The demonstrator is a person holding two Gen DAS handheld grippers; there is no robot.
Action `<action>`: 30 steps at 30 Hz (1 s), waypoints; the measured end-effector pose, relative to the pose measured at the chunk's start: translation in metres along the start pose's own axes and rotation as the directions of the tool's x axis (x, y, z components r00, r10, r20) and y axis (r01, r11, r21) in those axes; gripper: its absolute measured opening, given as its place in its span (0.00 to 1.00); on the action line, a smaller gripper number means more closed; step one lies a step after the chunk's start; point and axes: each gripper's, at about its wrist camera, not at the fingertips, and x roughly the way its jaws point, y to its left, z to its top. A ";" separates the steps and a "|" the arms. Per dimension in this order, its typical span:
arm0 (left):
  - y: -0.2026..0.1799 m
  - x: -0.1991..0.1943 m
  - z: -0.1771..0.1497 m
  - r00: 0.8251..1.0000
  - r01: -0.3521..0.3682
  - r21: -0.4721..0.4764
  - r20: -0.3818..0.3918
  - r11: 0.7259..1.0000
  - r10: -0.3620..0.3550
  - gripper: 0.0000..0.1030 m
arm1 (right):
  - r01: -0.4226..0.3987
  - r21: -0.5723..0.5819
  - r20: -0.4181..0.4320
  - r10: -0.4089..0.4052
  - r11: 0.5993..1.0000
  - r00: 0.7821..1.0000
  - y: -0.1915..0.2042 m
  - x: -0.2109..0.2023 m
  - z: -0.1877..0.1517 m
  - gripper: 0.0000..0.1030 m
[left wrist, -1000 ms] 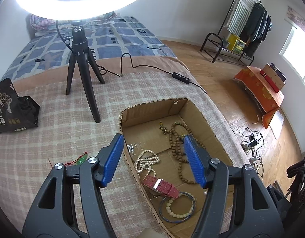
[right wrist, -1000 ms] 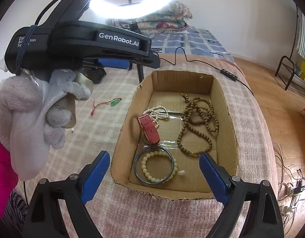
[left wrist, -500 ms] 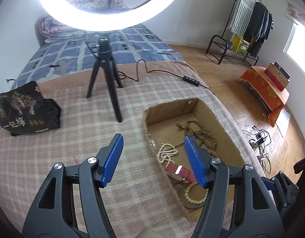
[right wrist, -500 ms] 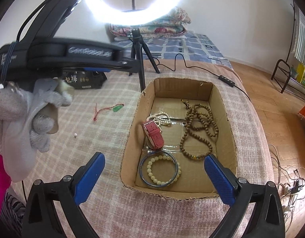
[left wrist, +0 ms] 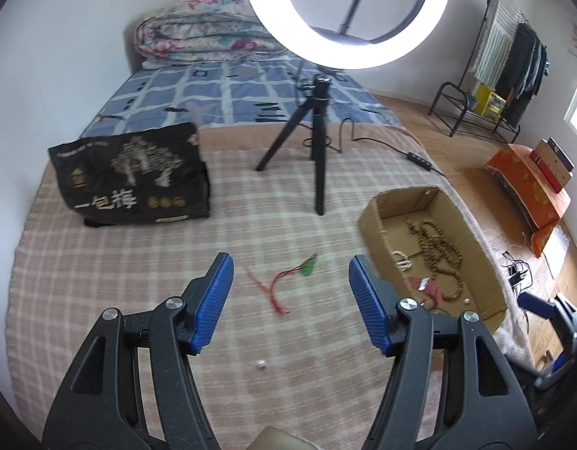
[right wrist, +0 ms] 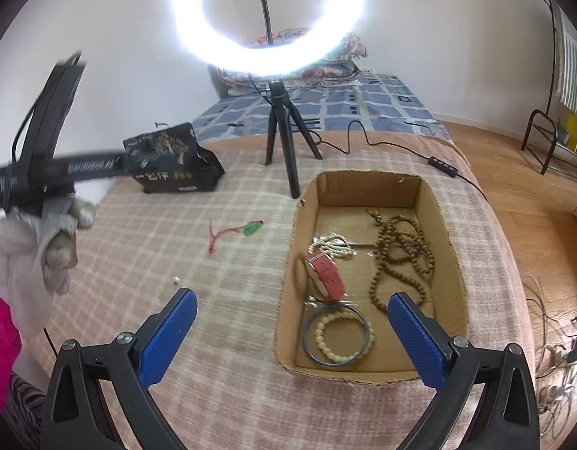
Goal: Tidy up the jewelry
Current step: 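Move the open left tool back toward the loose pearl on the bed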
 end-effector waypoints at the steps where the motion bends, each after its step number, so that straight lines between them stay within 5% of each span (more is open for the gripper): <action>1: 0.005 -0.001 -0.002 1.000 -0.005 -0.004 -0.003 1.000 0.004 0.64 | -0.008 0.005 0.001 0.008 1.000 1.000 0.001 0.000 0.001 1.00; 10: 0.039 0.003 -0.033 0.998 -0.031 -0.009 -0.050 0.999 0.031 0.64 | -0.079 0.071 0.001 0.079 0.994 0.997 0.010 0.015 0.017 0.96; 18: 0.040 0.013 -0.071 0.996 0.021 0.036 -0.084 0.999 -0.017 0.64 | -0.126 0.088 -0.047 0.130 0.988 0.990 0.028 0.048 0.038 0.74; 20: 0.040 0.017 -0.081 0.994 0.044 0.033 -0.097 0.998 -0.041 0.53 | -0.138 0.094 -0.068 0.145 0.986 0.987 0.034 0.061 0.043 0.68; 30: 0.029 0.034 -0.117 0.989 0.105 0.074 -0.117 0.992 -0.096 0.39 | -0.125 0.112 -0.185 0.144 0.986 0.972 0.063 0.131 0.064 0.54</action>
